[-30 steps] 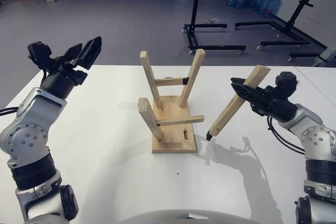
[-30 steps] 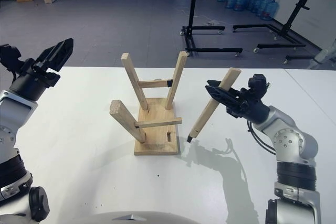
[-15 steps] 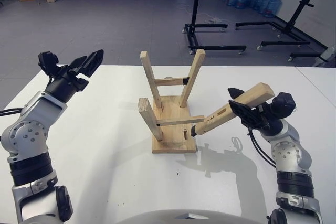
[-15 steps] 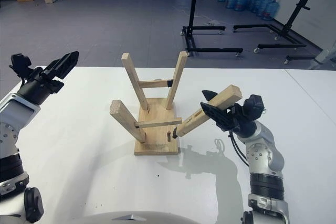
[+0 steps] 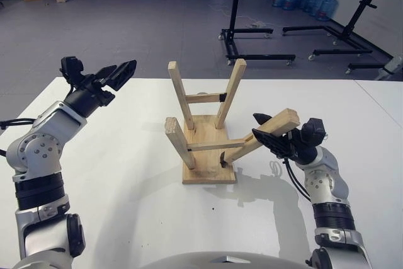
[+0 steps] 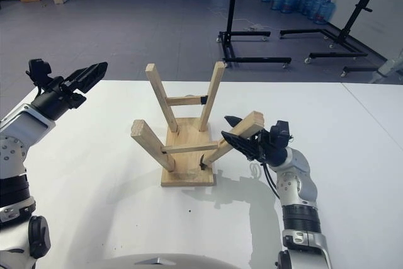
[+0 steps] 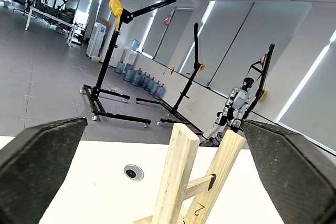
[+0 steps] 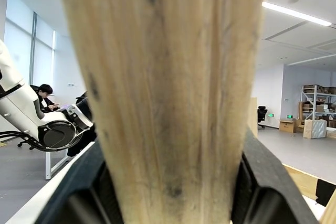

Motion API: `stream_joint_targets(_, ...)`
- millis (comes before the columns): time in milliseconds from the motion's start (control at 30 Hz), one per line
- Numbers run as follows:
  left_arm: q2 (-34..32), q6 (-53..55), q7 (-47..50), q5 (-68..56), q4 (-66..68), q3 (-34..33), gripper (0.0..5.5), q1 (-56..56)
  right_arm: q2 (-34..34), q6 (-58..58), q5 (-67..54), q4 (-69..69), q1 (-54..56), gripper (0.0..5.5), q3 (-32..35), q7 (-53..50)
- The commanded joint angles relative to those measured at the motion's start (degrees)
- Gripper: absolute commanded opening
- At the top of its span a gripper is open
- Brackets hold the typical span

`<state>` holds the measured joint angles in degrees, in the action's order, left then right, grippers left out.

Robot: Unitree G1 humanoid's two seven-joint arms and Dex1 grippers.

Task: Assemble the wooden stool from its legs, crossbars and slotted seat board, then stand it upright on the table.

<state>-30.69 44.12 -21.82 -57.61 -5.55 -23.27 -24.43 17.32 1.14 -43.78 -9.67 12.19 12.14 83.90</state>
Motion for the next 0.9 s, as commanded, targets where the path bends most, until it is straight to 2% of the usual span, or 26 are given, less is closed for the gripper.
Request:
stream_joint_targets(33,0.4,1.1,0.8,0.4,-1.0,0.5,5.4,0.0,1.2,0.6,0.2,-0.5,1.9,2.05,-0.4,0.7)
stream_joint_targets(900,1.1,1.7,1.0,0.1,-2.6,0.9,5.4,0.7,3.4,3.0,0.4,-0.7,3.1,2.05,-2.5,3.1)
